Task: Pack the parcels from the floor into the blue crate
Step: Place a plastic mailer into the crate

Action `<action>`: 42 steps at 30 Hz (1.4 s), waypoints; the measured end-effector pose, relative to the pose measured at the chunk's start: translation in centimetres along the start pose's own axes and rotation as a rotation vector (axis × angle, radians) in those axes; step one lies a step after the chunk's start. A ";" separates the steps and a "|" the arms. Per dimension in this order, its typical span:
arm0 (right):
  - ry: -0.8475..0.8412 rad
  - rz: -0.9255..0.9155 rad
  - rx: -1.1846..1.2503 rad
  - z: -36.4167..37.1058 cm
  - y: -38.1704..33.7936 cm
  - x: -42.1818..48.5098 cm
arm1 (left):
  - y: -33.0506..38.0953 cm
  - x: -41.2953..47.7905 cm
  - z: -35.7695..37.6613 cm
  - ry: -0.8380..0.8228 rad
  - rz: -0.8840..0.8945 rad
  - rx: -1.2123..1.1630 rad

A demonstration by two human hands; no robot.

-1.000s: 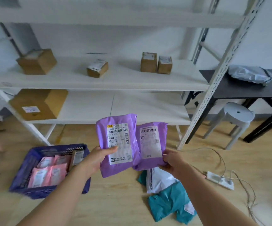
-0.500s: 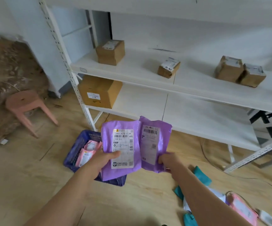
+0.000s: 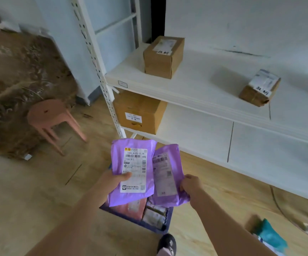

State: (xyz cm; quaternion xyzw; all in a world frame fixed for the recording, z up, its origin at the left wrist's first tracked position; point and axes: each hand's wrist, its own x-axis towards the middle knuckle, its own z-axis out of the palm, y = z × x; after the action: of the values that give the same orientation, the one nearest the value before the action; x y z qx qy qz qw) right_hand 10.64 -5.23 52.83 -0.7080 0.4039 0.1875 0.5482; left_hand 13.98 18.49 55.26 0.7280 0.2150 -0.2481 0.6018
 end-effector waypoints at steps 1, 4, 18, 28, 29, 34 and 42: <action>0.000 0.000 -0.004 0.7 -1.2 1.2 | 0.7 1.5 -0.6 -0.002 -0.011 0.007; 0.015 0.003 -0.042 2.5 -4.2 4.0 | 1.1 6.2 -2.6 0.005 -0.021 0.006; 0.209 0.176 0.042 11.3 -5.8 11.1 | 2.2 20.6 -8.4 -0.022 -0.121 0.346; 0.215 0.426 0.039 22.7 3.2 22.1 | -8.9 36.0 -9.0 -0.066 -0.221 0.529; 0.211 0.446 0.050 23.7 4.6 23.8 | -10.7 37.7 -8.9 -0.077 -0.237 0.537; 0.172 0.518 -0.073 28.2 10.9 31.0 | -19.2 44.9 -8.0 -0.124 -0.304 0.636; 0.066 0.466 -0.260 33.4 16.9 40.7 | -27.3 53.0 -6.2 -0.174 -0.322 0.753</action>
State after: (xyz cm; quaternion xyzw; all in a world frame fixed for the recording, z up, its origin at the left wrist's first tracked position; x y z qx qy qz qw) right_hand 28.00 9.58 2.43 -0.6661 0.5462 0.3358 0.3811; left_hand 39.48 30.29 2.39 0.8307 0.1687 -0.4609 0.2629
